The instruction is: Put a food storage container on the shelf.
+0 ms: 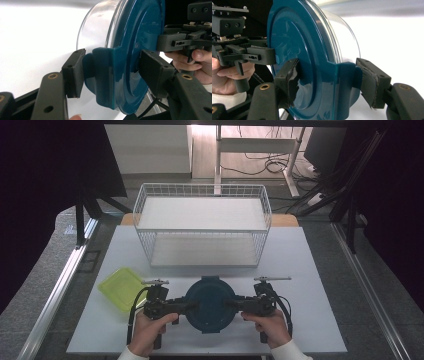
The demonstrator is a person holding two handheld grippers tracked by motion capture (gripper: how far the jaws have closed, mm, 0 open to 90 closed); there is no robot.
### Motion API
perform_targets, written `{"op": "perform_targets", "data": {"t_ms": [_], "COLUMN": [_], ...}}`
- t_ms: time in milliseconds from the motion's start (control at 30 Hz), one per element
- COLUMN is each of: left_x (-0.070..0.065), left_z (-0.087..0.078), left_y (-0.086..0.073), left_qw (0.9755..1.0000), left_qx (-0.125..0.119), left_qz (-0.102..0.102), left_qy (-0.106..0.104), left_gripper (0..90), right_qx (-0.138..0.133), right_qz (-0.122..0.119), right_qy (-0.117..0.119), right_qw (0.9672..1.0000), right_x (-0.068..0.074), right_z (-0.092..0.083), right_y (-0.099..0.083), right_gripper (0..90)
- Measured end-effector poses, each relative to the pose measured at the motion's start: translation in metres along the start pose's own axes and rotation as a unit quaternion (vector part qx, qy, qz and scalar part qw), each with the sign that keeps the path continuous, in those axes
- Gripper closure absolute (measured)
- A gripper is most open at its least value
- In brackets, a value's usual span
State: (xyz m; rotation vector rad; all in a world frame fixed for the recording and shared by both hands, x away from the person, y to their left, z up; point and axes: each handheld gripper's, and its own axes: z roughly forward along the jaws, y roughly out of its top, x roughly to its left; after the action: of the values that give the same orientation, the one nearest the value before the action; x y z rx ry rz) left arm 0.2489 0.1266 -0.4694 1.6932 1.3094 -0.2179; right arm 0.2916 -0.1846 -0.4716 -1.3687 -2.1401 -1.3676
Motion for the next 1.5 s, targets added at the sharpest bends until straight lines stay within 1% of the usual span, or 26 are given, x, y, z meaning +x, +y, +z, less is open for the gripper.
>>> {"op": "perform_targets", "data": {"t_ms": [233, 533, 700, 800, 900, 1133, 1400, 1500], "left_x": [-0.008, -0.019, -0.025, -0.03, -0.033, -0.037, -0.045, -0.046], "left_z": [-0.006, -0.018, -0.024, -0.029, -0.032, -0.04, -0.051, -0.053], "left_y": [0.018, 0.041, 0.049, 0.053, 0.058, 0.071, 0.088, 0.093], "left_qw": [0.9999, 0.9994, 0.9991, 0.9987, 0.9985, 0.9979, 0.9967, 0.9968], "left_qx": [-0.003, -0.016, -0.024, -0.032, -0.035, -0.042, -0.053, -0.054], "left_qz": [0.014, 0.029, 0.034, 0.04, 0.043, 0.049, 0.06, 0.058], "left_qy": [0.001, -0.003, -0.003, -0.001, -0.003, -0.006, -0.003, -0.006], "left_gripper": [39.2, 39.3, 39.3, 39.4, 39.4, 39.4, 39.4, 39.4], "right_qx": [-0.011, -0.022, -0.028, -0.032, -0.035, -0.037, -0.042, -0.043], "right_qz": [-0.005, -0.027, -0.038, -0.043, -0.05, -0.057, -0.073, -0.078], "right_qy": [-0.001, -0.007, -0.009, -0.007, -0.009, -0.014, -0.012, -0.014], "right_qw": [0.9999, 0.9994, 0.9988, 0.9985, 0.9981, 0.9976, 0.9964, 0.9959], "right_x": [0.006, 0.022, 0.03, 0.034, 0.039, 0.049, 0.06, 0.064], "right_z": [-0.008, -0.019, -0.025, -0.028, -0.031, -0.036, -0.043, -0.045], "right_y": [0.014, 0.039, 0.05, 0.055, 0.06, 0.073, 0.094, 0.101], "right_gripper": [37.0, 37.0, 37.0, 37.0, 37.0, 37.0, 37.1, 37.1]}}
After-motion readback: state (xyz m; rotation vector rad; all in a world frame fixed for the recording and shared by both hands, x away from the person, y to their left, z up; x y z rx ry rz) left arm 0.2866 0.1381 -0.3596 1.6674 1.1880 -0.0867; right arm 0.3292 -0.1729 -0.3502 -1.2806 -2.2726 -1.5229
